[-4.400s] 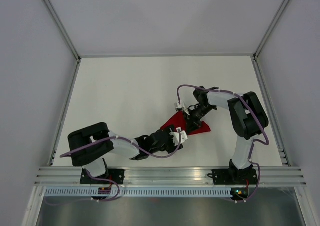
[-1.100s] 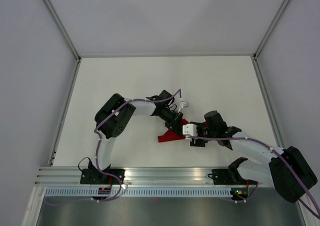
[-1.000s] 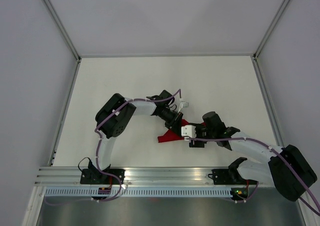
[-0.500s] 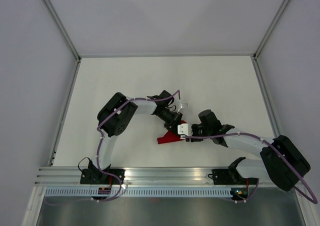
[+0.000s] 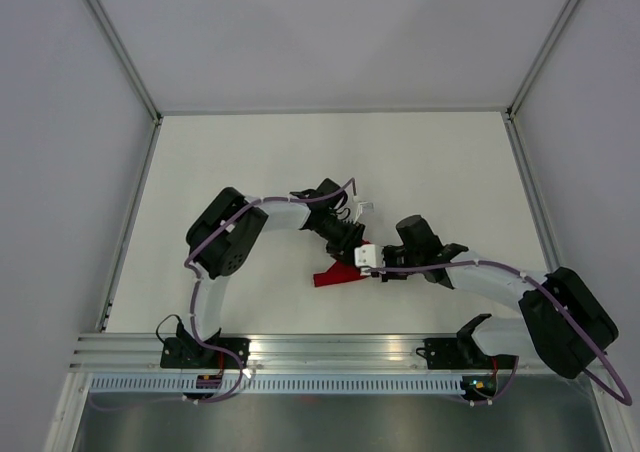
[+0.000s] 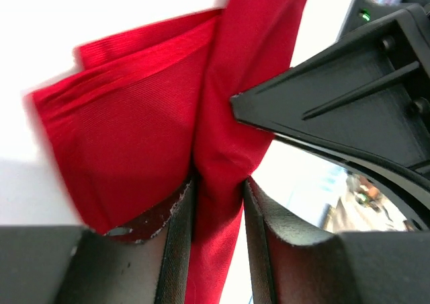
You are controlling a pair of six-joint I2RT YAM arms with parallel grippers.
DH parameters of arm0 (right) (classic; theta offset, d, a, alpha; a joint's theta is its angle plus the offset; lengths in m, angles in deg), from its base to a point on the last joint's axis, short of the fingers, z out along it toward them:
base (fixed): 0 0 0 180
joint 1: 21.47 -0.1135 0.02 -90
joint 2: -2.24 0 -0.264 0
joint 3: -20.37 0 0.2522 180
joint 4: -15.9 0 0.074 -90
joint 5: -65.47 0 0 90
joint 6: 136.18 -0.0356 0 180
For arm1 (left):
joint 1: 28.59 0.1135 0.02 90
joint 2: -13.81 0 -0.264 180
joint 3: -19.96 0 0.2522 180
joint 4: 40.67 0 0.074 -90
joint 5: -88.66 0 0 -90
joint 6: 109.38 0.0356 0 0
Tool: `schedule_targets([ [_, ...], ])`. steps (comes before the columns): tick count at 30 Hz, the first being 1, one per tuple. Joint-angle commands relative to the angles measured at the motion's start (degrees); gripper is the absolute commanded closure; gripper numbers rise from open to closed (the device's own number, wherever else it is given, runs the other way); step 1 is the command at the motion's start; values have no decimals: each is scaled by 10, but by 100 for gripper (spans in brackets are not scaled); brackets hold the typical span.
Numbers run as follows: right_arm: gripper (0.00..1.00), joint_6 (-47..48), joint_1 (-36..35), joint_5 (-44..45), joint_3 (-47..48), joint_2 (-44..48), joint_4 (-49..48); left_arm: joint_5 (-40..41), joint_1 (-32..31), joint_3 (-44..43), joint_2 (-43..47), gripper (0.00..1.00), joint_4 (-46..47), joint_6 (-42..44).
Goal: Fold the napkin, place the utensils inside, and roll it up
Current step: Roll the napkin at the center of the board.
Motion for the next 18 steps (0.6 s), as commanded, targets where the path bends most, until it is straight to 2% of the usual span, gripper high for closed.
schedule_targets([
  [1, 86, -1, 14, -35, 10, -34, 113, 112, 9, 21, 43, 59, 22, -34],
  [8, 87, 39, 56, -89, 75, -94, 202, 234, 15, 88, 146, 59, 85, -40],
  [14, 89, 103, 90, -141, 173, -191, 332, 313, 13, 190, 240, 59, 210, -55],
  [18, 89, 136, 109, -158, 237, -257, 414, 360, 8, 290, 309, 56, 315, -45],
])
